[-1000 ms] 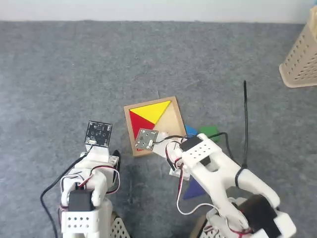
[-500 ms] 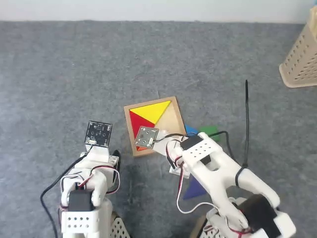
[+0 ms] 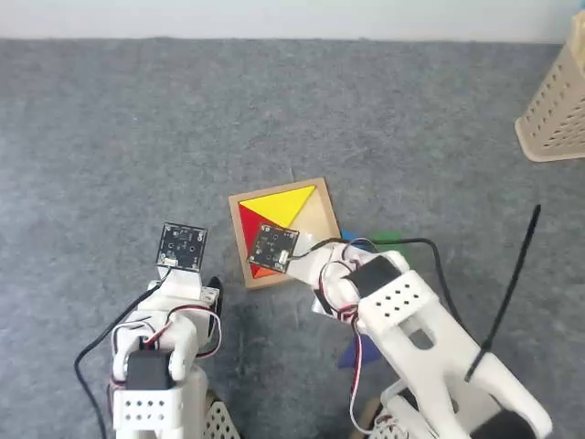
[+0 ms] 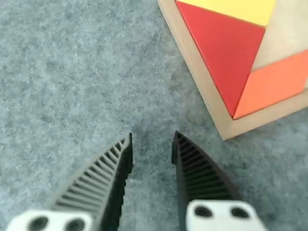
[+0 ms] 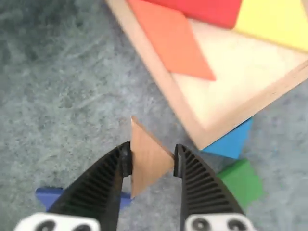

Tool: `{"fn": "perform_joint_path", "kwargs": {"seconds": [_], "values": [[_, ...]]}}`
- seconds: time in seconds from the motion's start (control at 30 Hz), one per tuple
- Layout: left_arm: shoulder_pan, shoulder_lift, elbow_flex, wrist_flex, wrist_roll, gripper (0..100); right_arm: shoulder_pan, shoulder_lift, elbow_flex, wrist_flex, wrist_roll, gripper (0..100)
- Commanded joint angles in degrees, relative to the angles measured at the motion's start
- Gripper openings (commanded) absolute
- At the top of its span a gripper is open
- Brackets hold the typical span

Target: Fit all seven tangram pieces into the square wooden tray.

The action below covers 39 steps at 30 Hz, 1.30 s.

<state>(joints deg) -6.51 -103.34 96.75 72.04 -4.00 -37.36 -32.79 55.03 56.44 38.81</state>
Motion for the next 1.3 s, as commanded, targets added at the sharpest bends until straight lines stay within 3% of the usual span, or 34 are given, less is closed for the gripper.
{"fn": "perform_joint_path", "kwargs": {"seconds": [0.0,0.33,0.6,1.07,1.27], "values": [[0.0,-0.9,-0.2,0.3,0.4,13,0.2,-1.5,-5.7,-2.0,0.1,4.8],[0.0,-0.9,-0.2,0.3,0.4,13,0.5,20.4,-24.9,-2.0,0.7,4.8],[0.0,-0.9,-0.2,0.3,0.4,13,0.5,35.4,-35.8,-2.0,8.9,4.8],[0.0,-0.9,-0.2,0.3,0.4,13,0.5,40.7,-37.5,-9.8,19.0,4.9],[0.0,-0.9,-0.2,0.3,0.4,13,0.4,40.7,-37.5,-9.5,19.6,5.9]]}}
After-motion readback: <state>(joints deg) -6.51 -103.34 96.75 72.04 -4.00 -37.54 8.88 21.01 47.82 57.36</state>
